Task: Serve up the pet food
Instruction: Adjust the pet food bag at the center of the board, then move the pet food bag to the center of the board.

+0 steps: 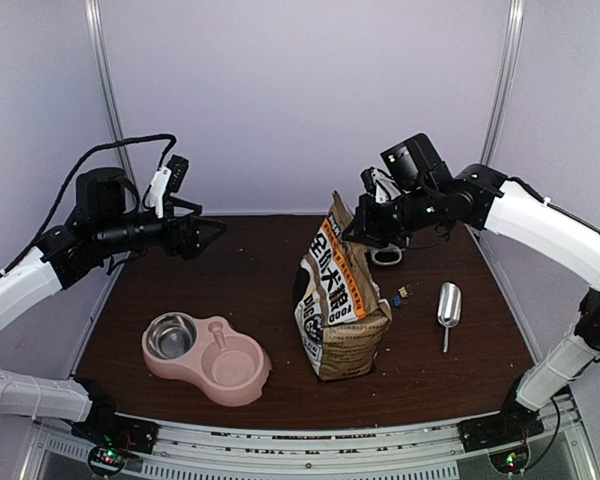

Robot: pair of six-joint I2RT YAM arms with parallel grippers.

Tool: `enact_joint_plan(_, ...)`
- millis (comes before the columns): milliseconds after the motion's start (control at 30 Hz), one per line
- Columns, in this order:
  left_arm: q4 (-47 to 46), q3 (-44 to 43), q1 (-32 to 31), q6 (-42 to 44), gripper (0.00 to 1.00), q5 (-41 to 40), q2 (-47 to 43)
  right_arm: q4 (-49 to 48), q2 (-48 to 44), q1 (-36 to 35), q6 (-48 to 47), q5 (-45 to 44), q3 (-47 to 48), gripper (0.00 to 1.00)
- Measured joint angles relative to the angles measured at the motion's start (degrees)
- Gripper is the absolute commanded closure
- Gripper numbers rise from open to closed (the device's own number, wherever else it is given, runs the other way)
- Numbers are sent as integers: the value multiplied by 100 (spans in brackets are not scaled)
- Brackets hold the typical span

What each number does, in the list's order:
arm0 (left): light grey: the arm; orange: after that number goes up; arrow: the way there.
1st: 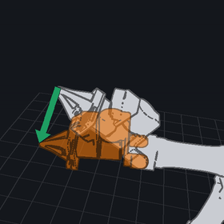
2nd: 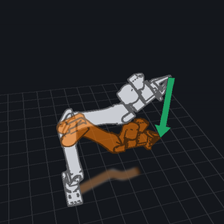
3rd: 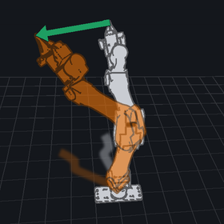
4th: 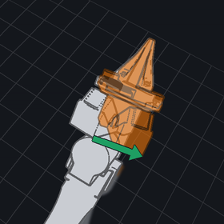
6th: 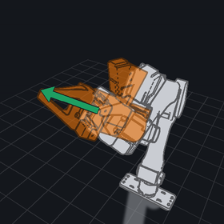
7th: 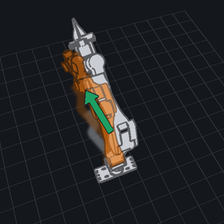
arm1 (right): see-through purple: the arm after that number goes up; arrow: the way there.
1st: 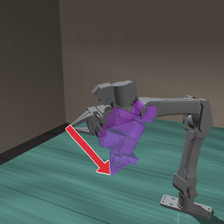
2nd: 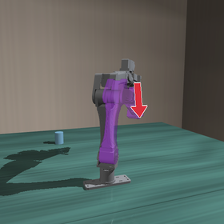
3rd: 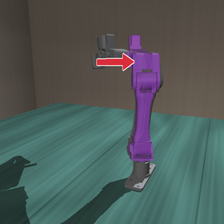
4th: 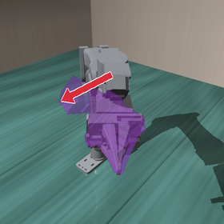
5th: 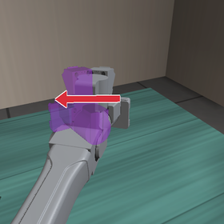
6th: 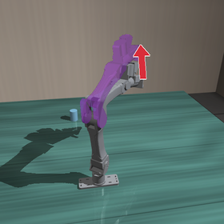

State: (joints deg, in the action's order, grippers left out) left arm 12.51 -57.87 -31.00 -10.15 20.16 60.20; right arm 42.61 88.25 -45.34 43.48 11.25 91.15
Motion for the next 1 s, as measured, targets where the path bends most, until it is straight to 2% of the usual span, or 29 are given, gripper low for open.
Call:
enact_joint_plan(100,96,0,-20,-48,2,-94,22,-127,-101,-7,-31,-129,-155,100)
enact_joint_plan(133,122,0,-20,-70,2,-133,22,-153,-140,-7,-52,-166,-201,97)
enact_joint_plan(233,151,0,-24,-212,2,-339,11,-286,-251,-7,-140,-275,-363,86)
enact_joint_plan(367,164,186,-33,-577,2,-881,-271,-977,-452,11,-306,-459,-391,68)
enact_joint_plan(600,748,1384,-33,-1873,2,-2461,-1493,-1718,-831,37,-813,-483,-205,43)
enact_joint_plan(767,1766,1635,79,-2951,2,-3073,-1779,-1784,-839,37,-1178,-461,-286,36)
enact_joint_plan(867,2505,1674,385,-3652,2,-3309,-1766,-1843,-920,37,-1316,-461,-522,34)
enact_joint_plan(1000,3145,1943,673,-4328,3,-3346,-1692,-1867,-955,37,-1392,-463,-715,33)
